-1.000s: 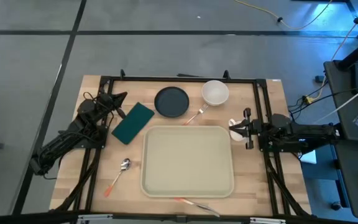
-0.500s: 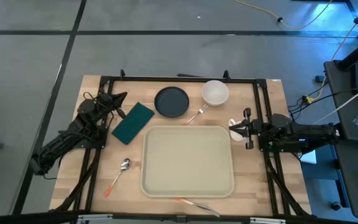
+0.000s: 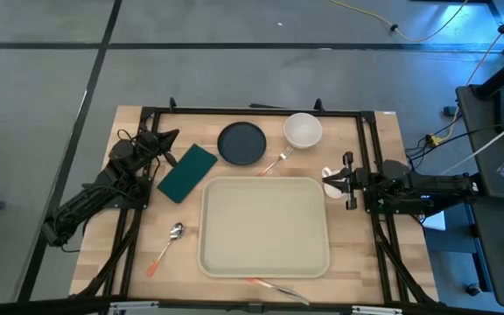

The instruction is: Set up tray

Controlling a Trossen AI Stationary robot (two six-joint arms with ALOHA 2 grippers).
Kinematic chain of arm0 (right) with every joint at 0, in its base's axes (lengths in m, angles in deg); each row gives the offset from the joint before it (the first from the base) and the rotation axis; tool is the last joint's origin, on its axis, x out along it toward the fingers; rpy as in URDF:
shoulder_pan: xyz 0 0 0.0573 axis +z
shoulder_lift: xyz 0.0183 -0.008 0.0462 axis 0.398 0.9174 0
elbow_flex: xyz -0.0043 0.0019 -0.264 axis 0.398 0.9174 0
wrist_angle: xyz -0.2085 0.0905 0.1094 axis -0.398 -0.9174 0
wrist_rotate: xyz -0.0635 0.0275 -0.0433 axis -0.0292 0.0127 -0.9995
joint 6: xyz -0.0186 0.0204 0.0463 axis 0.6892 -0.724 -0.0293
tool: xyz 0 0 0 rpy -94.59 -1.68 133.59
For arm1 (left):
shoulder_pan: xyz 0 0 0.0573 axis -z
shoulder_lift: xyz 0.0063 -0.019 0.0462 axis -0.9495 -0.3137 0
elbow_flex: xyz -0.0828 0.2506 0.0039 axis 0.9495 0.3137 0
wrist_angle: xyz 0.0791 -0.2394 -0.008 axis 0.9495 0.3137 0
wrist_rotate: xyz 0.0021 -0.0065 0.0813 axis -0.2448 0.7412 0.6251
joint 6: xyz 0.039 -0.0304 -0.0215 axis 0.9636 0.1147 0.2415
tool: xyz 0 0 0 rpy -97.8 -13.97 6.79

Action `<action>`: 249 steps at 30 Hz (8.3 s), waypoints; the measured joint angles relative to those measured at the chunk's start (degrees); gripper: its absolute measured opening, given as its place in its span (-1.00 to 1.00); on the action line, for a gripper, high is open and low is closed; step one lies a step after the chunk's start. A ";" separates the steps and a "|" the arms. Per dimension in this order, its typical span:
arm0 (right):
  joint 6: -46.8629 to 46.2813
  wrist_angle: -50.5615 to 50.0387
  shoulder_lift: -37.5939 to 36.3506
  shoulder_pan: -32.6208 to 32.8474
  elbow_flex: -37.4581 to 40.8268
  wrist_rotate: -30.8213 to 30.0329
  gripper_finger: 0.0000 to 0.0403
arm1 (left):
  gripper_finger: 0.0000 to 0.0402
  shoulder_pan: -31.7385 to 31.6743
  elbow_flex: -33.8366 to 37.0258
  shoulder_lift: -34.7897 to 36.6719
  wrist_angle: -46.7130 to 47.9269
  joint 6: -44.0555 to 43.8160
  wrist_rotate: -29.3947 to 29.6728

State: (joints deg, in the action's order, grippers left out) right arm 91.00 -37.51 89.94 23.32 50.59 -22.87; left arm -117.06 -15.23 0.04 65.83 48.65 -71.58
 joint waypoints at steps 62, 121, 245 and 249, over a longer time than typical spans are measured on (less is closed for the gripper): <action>0.00 1.28 0.00 -0.01 0.00 -0.02 -0.86 | -0.97 -0.02 0.01 0.00 0.01 5.42 0.00; -69.94 -70.04 43.05 -0.60 -39.98 -15.17 -0.07 | -0.97 -0.02 0.01 0.01 -0.49 -5.58 0.00; -32.99 -56.33 83.30 -6.57 -55.96 2.75 -0.95 | -0.97 -0.01 0.01 0.00 -0.47 -7.65 0.00; -32.94 -56.21 83.37 -6.57 -55.89 2.31 -0.87 | -0.97 0.00 0.01 0.00 -0.47 -7.65 0.00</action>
State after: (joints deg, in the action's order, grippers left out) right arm 58.06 -93.72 173.31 16.75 -5.29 -20.56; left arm -117.06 -15.22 0.04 65.36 41.00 -71.58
